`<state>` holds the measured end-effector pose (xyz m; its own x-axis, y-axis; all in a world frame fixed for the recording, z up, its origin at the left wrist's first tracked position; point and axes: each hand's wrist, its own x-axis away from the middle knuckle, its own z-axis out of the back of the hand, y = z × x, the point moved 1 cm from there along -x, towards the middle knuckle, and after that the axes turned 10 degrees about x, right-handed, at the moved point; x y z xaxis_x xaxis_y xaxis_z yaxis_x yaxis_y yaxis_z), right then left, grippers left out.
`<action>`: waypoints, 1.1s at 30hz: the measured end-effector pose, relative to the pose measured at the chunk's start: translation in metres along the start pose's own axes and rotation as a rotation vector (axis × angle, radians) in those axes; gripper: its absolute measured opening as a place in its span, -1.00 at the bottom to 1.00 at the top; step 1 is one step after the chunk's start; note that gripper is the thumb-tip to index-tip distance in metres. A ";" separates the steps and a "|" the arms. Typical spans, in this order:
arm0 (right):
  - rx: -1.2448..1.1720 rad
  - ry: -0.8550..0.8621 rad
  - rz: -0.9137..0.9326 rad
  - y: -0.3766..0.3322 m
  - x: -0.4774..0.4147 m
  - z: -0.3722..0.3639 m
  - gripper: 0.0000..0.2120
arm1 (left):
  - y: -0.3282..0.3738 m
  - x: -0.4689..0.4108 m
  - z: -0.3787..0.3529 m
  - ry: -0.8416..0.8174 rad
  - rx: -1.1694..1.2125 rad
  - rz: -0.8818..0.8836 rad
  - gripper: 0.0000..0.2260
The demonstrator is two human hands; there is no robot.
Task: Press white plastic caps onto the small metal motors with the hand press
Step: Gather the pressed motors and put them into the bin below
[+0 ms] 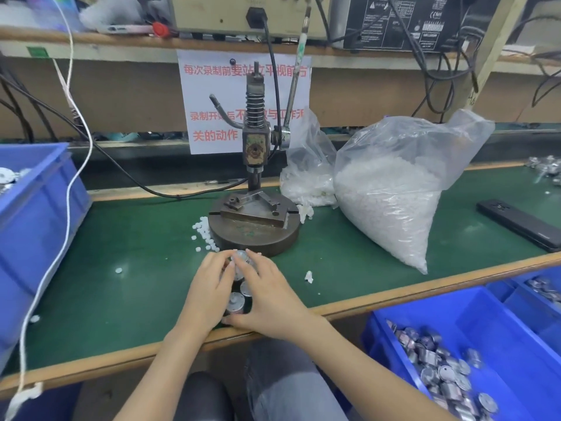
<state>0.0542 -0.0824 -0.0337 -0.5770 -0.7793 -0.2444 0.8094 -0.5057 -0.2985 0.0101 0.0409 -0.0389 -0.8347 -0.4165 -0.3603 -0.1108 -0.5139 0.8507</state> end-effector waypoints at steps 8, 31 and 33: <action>-0.012 0.185 -0.060 -0.001 -0.013 -0.018 -0.24 | -0.002 -0.002 -0.002 0.057 -0.032 0.026 -0.83; 0.047 0.136 0.087 0.001 -0.026 -0.007 -0.50 | -0.001 -0.003 0.003 0.305 -0.543 0.212 -0.73; 0.092 0.142 0.101 0.000 -0.026 -0.006 -0.49 | -0.002 -0.003 0.004 0.312 -0.526 0.207 -0.73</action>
<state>0.0688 -0.0598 -0.0326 -0.4968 -0.7710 -0.3984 0.8667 -0.4644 -0.1820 0.0107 0.0456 -0.0379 -0.6056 -0.7040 -0.3709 0.3806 -0.6656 0.6419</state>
